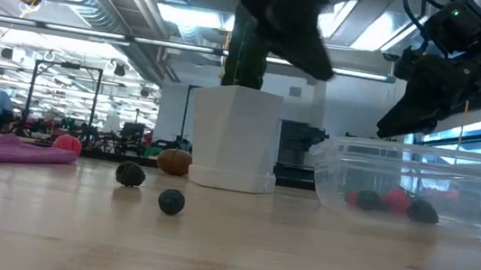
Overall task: Pick and placing Produce into tupperware
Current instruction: Put the blackberry into the transparent bin
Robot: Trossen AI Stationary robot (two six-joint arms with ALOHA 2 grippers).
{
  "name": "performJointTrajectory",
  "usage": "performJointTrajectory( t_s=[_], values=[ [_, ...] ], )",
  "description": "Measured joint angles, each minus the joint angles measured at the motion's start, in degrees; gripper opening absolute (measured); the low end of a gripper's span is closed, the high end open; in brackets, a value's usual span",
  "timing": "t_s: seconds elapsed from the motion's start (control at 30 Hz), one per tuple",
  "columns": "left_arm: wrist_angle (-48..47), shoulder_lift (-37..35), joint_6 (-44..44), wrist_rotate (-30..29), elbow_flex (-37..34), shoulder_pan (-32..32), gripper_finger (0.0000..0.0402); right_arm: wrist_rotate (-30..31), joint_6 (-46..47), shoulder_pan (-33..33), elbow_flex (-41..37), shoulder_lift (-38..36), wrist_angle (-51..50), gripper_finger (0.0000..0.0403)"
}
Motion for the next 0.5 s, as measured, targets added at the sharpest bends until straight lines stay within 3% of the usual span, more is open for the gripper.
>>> performJointTrajectory(
  t_s=[0.33, 0.5],
  values=[
    [24.0, -14.3, -6.2, -0.5, -24.2, -3.2, 0.0075, -1.0, 1.4, 0.0, 0.0, 0.0, 0.4, 0.0188],
    [28.4, -17.2, -7.3, -0.6, -32.3, -5.7, 0.0066, -1.1, 1.6, 0.0, 0.0, 0.0, 0.1, 0.0188]
  ],
)
